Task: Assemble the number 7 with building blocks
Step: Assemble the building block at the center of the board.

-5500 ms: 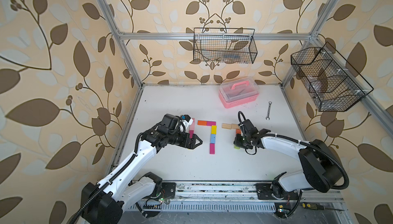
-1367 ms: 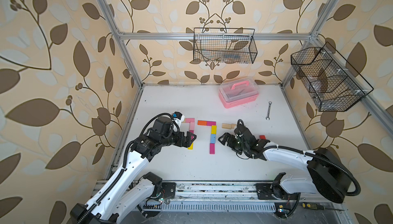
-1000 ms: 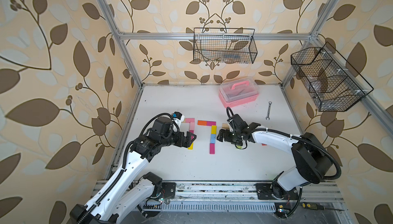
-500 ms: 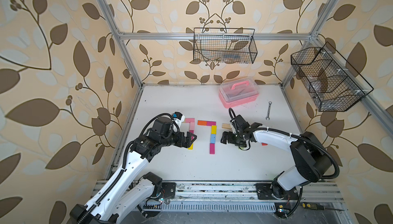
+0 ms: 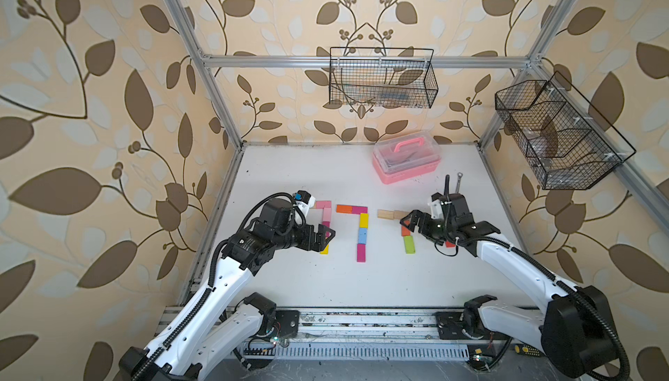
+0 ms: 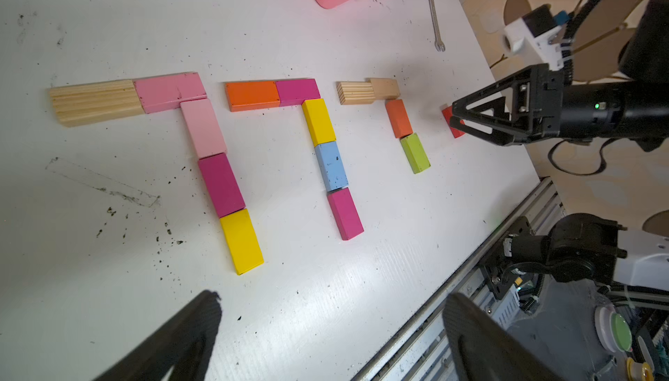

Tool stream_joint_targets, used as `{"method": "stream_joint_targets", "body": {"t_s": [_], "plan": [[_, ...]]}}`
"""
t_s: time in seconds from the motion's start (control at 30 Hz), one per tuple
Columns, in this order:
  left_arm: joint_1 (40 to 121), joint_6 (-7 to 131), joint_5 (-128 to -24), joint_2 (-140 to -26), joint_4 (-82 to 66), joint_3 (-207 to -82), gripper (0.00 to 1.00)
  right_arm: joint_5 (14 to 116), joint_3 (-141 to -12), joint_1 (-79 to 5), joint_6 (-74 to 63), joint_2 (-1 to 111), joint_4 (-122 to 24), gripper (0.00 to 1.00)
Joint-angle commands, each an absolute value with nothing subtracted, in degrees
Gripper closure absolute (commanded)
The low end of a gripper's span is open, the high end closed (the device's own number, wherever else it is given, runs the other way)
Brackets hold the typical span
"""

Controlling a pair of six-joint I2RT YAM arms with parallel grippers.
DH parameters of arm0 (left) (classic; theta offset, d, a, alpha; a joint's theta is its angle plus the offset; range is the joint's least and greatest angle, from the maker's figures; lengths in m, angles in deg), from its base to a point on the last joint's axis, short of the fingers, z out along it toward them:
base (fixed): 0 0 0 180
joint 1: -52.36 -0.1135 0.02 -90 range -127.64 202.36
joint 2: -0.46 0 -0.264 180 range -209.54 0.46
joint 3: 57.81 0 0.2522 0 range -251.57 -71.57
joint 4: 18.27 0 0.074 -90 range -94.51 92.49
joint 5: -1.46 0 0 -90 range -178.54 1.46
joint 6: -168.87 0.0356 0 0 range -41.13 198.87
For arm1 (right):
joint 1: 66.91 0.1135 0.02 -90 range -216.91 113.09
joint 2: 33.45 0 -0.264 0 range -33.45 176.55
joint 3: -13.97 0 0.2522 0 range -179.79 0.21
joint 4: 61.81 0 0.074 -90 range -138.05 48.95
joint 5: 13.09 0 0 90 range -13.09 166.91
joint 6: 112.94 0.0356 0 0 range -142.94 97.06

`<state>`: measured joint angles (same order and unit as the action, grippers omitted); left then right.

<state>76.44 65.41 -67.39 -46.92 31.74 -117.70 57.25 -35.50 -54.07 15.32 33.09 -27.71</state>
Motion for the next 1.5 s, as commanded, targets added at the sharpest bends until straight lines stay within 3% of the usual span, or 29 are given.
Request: {"method": "stream_joint_targets", "body": {"t_s": [0.0,0.27,0.73,1.23,1.4,1.47], "plan": [[76.95,66.91,-65.09,-47.18,31.62,-118.41,0.01,49.63,-31.49,-56.92,11.76,33.52,-24.95,0.00],[76.97,66.91,-64.98,-47.36,31.73,-118.37,0.01,43.99,-28.01,-59.15,11.68,40.99,-33.59,0.00],[76.97,66.91,-64.90,-47.75,31.70,-118.42,0.01,45.45,-28.79,-54.45,14.84,46.96,-39.22,0.00],[76.97,66.96,-64.72,-47.74,31.75,-118.41,0.01,50.83,-31.05,-56.27,12.83,40.21,-31.89,0.00],[76.97,66.91,-64.64,-47.40,31.67,-118.32,0.01,65.74,-36.91,-55.07,10.58,32.78,-17.96,0.00],[76.97,67.00,-64.46,-47.40,31.53,-118.33,0.01,66.45,-38.86,-55.01,9.45,30.97,-14.12,0.00]]}}
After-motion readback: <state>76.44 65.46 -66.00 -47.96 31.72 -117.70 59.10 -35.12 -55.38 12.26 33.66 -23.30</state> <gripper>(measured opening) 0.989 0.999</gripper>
